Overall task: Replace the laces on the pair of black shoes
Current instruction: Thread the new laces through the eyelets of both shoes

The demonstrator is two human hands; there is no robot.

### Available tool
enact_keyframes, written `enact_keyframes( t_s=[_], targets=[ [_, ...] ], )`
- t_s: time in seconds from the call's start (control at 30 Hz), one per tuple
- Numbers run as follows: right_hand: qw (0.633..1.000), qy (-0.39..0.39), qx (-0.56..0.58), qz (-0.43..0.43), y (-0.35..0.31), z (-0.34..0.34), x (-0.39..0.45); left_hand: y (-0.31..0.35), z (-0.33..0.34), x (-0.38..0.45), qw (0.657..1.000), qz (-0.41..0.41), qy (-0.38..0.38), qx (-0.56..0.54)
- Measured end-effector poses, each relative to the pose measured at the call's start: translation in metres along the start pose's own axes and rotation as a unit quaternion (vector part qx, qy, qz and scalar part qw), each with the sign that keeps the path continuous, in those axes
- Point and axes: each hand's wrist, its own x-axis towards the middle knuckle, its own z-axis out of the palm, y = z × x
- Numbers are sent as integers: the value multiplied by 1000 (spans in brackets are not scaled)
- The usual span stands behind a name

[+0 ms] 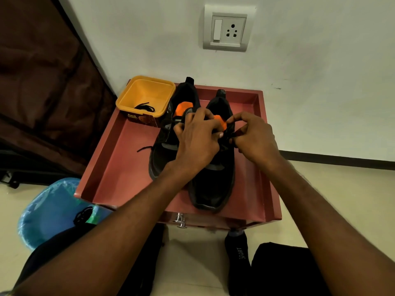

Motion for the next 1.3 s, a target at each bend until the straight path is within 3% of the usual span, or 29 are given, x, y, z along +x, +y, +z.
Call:
enact_keyframes(
  t_s=[0.17, 0.27, 0.47, 0.7, 0.87, 1.0, 1.07, 1.13, 1.2, 1.27, 1.3],
  targets=[
    [999, 38, -5, 3, 2, 0, 1, -11, 1, 9, 993, 28, -99, -59],
    [999, 33, -4, 1, 3, 0, 2, -17, -2, 9, 989, 36, -118, -86],
    [1000, 18, -2, -6, 3, -1, 1, -8, -6, 1, 995, 81, -22, 62],
    [993, -40, 100, 48, 3, -12, 0, -6, 1, 3, 999, 6, -18, -46],
    [996, -22, 82, 25, 0, -10, -7, -5, 4, 3, 998, 10, -20, -61],
    [999, -22, 23, 2, -4, -10, -4, -11, -2, 3, 998, 63, -19, -15],
    [998, -29, 49, 22, -7, -17, -3, -16, -3, 4, 996, 83, -20, -10],
    [987, 37, 135, 76, -5, -28, 1, -18, -4, 5, 995, 92, -24, -14],
    [955, 189, 199, 115, 2, -42, 7, -19, -5, 5, 995, 91, -31, -21],
    [946, 294, 103, 95, 12, -51, 9, -20, -7, 7, 995, 92, -41, -25],
    [951, 299, 43, 67, 13, -50, 7, -22, -9, 7, 994, 95, -50, -27]
  ],
)
